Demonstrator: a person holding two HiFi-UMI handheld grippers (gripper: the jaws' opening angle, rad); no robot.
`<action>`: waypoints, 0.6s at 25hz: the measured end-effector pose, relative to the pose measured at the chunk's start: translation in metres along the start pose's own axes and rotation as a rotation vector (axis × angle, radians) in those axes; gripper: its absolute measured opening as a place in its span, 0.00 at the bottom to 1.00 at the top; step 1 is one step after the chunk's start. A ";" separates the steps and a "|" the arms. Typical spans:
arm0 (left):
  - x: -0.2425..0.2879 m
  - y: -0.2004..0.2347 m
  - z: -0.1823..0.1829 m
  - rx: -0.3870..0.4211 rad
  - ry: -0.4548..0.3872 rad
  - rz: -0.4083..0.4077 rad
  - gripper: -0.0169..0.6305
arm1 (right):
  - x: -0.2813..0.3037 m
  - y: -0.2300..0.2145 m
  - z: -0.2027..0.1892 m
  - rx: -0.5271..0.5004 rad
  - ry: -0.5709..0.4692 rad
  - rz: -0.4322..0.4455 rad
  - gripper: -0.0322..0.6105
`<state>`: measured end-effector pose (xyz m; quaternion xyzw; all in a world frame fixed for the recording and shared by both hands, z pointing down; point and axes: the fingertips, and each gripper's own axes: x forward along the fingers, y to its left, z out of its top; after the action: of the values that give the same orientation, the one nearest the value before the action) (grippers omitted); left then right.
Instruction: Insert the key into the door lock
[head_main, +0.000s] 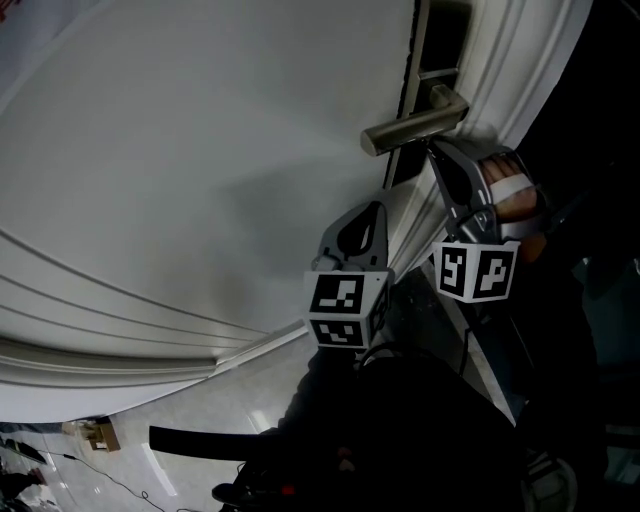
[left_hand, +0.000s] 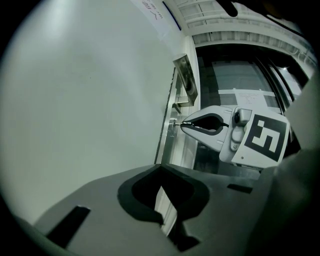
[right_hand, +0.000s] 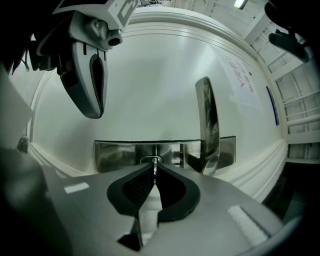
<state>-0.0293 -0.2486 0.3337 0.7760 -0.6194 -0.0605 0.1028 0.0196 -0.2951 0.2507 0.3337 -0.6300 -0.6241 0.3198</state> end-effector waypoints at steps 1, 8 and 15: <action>0.000 -0.001 0.000 0.000 -0.001 -0.001 0.03 | 0.000 0.000 0.000 0.000 -0.001 0.000 0.07; 0.001 -0.002 -0.002 0.000 0.000 -0.003 0.03 | 0.000 -0.001 0.000 -0.005 -0.001 -0.016 0.07; 0.000 -0.002 -0.002 -0.005 0.001 0.001 0.03 | -0.001 -0.001 0.000 -0.008 -0.004 -0.011 0.07</action>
<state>-0.0269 -0.2481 0.3347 0.7755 -0.6195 -0.0619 0.1052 0.0198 -0.2941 0.2496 0.3345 -0.6263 -0.6292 0.3163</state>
